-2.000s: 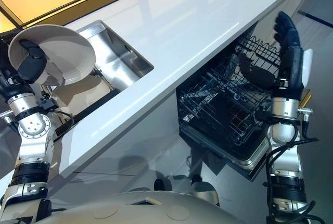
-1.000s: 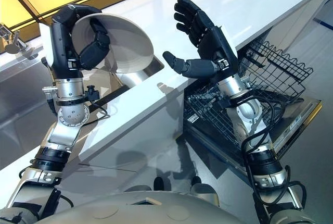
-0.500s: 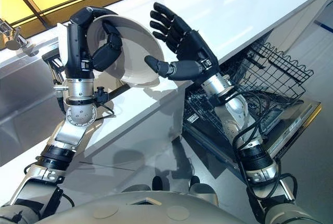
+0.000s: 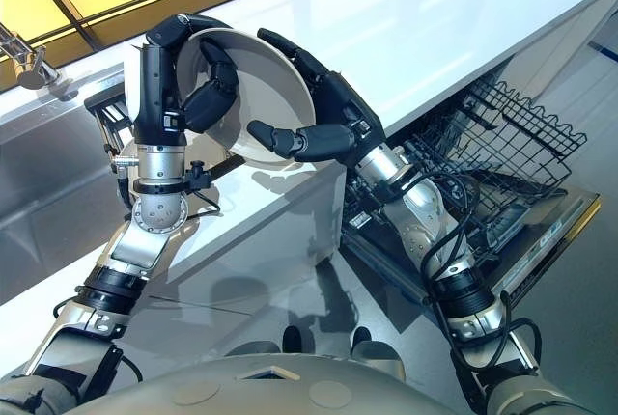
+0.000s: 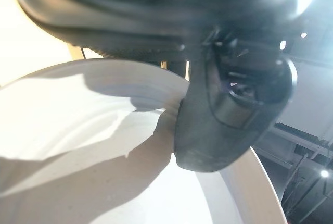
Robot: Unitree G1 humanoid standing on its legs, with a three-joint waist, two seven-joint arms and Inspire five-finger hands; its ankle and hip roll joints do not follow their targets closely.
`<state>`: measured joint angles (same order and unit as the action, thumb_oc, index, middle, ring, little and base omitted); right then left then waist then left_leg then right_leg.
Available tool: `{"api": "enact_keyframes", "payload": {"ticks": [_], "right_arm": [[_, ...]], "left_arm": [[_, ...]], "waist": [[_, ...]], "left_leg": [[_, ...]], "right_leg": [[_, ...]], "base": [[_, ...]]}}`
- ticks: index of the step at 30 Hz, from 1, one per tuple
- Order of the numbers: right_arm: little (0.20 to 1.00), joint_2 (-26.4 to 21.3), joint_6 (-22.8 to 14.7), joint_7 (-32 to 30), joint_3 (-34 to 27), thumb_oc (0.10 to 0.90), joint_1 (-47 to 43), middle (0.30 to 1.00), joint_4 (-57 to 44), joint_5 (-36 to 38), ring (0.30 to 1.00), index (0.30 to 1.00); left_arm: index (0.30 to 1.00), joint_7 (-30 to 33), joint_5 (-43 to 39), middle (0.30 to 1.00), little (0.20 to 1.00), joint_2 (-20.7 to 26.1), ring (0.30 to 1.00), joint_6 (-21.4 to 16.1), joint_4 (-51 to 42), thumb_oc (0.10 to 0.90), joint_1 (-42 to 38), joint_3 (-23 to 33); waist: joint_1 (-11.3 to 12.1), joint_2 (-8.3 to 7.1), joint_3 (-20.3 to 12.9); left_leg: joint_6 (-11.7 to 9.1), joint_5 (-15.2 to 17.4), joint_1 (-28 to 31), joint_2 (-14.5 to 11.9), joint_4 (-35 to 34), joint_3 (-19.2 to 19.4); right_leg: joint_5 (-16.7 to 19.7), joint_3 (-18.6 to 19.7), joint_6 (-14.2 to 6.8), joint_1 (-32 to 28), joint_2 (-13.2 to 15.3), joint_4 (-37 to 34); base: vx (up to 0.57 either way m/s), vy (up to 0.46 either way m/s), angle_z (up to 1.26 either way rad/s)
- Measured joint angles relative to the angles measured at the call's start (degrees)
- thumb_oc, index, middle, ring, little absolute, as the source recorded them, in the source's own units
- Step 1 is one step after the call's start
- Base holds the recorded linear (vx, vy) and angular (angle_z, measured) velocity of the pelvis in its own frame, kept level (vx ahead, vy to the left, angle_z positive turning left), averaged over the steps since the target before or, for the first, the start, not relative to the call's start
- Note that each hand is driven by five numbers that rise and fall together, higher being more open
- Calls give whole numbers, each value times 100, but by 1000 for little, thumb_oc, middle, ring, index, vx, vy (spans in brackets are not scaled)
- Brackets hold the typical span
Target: Pick up plates and place into dishwasher.
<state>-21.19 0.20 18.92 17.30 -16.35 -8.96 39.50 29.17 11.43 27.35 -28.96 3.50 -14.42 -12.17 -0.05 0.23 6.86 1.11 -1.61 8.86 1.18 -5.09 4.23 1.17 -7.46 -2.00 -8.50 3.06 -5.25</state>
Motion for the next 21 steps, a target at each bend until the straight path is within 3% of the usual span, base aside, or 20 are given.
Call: {"api": "enact_keyframes", "payload": {"ticks": [1,2,3,4,6,12,21], "right_arm": [[842,2,0,-13,17,742,0,851,16,0,851,851],[716,2,0,-40,43,616,0,742,31,0,742,742],[645,0,0,-84,64,545,0,681,50,-1,681,681],[307,0,0,-122,74,207,0,392,79,0,392,392],[200,19,-4,-234,71,100,0,300,148,2,300,300],[200,132,-16,-748,-79,100,2,300,414,204,300,300],[200,141,-66,-899,-77,100,2,300,434,-21,300,300]], "left_arm": [[300,-36,-2,300,200,1,300,0,0,100,0,-51],[300,-67,-2,300,200,0,300,0,0,100,0,-108],[300,-108,-3,300,200,-3,300,1,0,100,0,-132],[300,-154,-4,300,200,-4,300,1,0,100,0,-157],[300,-250,-25,300,200,-16,300,2,0,100,1,-193],[300,-610,-206,300,200,-153,300,20,0,100,21,-344],[300,-759,-342,300,200,-218,300,132,0,100,40,-380]], "waist": [[2,0,0],[5,0,0],[5,0,0],[5,0,0],[4,0,0],[9,0,0],[5,0,0]], "left_leg": [[0,0,0,0,0,-1],[0,-1,-1,0,0,-2],[0,-1,-1,0,0,-2],[0,-1,-1,1,0,-3],[0,-1,-1,0,0,-3],[2,-6,-1,2,0,-17],[1,-8,-2,1,0,-25]], "right_leg": [[0,0,0,-1,0,0],[0,-2,0,-1,0,0],[0,-3,0,-1,0,0],[0,-3,0,-1,0,0],[0,-5,0,-3,0,0],[0,-36,0,-11,2,0],[0,-43,0,-12,3,0]], "base": [[0,0,0],[0,0,0],[0,0,0],[0,0,0],[0,0,0],[0,0,0],[0,0,0]]}}
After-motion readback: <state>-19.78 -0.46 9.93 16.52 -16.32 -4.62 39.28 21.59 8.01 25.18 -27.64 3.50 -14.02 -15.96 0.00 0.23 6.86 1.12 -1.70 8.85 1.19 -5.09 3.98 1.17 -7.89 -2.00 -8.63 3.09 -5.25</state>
